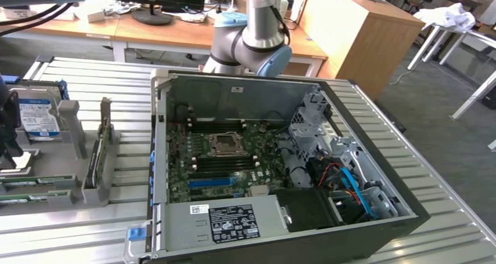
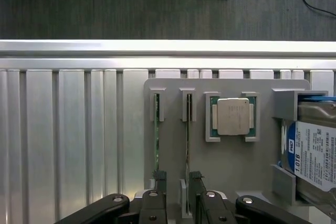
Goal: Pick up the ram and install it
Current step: 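Pick up the ram and move it above insertion slot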
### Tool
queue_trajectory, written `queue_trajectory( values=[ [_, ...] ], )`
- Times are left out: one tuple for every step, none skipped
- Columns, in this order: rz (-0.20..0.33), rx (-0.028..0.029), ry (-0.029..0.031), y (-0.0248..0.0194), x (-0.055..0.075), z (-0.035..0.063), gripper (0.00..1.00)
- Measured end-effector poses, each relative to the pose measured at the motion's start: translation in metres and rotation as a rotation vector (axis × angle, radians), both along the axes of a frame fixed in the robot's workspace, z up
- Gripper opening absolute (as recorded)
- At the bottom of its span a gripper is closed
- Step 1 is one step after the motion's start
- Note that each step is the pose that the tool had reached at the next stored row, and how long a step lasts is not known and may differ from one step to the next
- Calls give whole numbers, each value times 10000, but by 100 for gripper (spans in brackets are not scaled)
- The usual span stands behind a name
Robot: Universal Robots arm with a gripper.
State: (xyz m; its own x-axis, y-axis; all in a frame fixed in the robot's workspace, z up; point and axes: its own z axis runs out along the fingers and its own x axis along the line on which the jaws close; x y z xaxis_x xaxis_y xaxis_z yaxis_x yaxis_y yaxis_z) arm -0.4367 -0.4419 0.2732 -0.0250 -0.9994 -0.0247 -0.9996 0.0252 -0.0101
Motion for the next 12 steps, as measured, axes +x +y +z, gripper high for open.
queue_trajectory(
  values=[
    [0, 0, 0, -10, -7, 0, 31],
    [0, 1, -1, -19, -13, -1, 31],
    [0, 1, -1, -28, -19, 0, 31],
    [0, 0, 0, -36, -25, 0, 31],
    [0, 1, -1, -44, -30, -1, 31],
    [-1, 1, 0, -49, -33, 0, 31],
    [-1, 0, 0, -50, -33, 0, 31],
    [-1, 0, 0, -50, -33, 0, 31],
    [-2, 1, -1, -50, -33, 0, 31],
    [1, 1, -1, -55, -32, 0, 31],
    [2, 0, 0, -70, -32, 0, 31],
    [1, 0, 0, -87, -32, 0, 31]
  ],
)
